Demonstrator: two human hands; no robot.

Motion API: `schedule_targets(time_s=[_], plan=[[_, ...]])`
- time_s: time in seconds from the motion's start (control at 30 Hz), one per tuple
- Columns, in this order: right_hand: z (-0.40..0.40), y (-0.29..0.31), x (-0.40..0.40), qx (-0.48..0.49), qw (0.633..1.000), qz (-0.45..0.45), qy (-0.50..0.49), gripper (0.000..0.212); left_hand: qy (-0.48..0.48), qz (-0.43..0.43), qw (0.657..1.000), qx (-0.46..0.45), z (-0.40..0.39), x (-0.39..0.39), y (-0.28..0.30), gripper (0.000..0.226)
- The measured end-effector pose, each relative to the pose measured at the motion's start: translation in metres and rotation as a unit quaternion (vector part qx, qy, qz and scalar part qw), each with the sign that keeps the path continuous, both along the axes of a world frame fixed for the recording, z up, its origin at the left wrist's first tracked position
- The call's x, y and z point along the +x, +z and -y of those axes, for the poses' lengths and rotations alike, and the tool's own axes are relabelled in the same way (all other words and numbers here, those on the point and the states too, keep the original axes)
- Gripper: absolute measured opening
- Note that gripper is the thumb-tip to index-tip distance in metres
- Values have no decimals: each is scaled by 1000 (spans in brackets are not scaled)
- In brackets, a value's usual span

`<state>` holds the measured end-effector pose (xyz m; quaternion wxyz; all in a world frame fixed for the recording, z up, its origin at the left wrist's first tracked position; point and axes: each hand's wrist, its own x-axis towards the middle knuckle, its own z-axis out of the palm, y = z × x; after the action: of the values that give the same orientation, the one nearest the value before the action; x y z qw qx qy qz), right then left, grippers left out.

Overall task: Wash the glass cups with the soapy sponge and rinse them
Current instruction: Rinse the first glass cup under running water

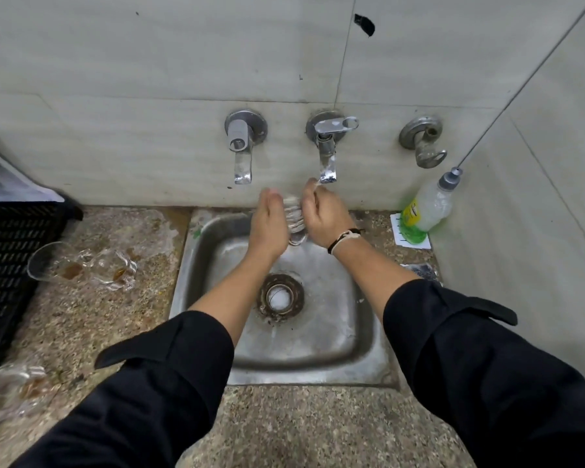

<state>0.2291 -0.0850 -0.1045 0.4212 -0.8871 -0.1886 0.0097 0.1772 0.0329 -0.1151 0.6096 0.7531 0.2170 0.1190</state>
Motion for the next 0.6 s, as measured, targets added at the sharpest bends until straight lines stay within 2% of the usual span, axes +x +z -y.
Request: schedule_targets(time_s=[0.03,0.07,0.1,0.13,0.17,0.2,0.23,0.27,0.3,0.33,0.37,0.4,0.43,0.47,0.5,0.53,0.57,0.6], plan=[[-6,6,4,4,996,-83,-18,49,6,101,986,136,-6,-5,-10,27],[-12,12,8,3,982,-188,-32,49,-9,156,963,218,-11,-8,-16,24],[-18,19,9,-10,958,-284,-37,46,-18,176,944,277,-14,-8,-22,25],[-21,24,9,-34,945,-325,-29,44,-18,169,946,275,-15,-6,-25,28],[-22,23,9,-73,953,-295,-11,43,-14,132,964,230,-13,-2,-25,30],[-20,17,10,-108,975,-192,2,43,-15,74,988,131,-12,3,-21,33],[-16,10,10,-111,992,-58,3,41,-15,-13,1000,-13,-13,9,-11,37],[-9,4,8,-96,994,42,22,36,-31,-128,973,-188,-14,16,-3,41],[-3,2,4,-74,992,95,42,31,-45,-199,944,-260,-14,21,3,44],[1,0,3,-54,992,104,49,32,-63,-218,943,-243,-12,24,8,45],[2,-1,5,-34,996,80,29,38,-69,-191,965,-164,-8,24,9,45],[0,3,8,-17,1000,16,-2,43,-49,-106,993,-27,-4,20,5,42],[-4,9,11,-2,996,-83,-31,45,-18,7,993,120,-4,14,-3,37],[-8,17,15,6,978,-203,-47,44,-19,94,972,215,-5,7,-10,31],[-13,23,16,-4,947,-317,-51,42,-38,146,948,280,-7,2,-18,29],[-15,26,15,-18,929,-369,-41,40,-49,171,931,318,-11,1,-26,30],[-16,25,16,-52,933,-356,-22,40,-48,164,938,302,-14,3,-32,32],[-16,18,15,-88,956,-278,-5,41,-36,135,959,245,-14,7,-32,33]])
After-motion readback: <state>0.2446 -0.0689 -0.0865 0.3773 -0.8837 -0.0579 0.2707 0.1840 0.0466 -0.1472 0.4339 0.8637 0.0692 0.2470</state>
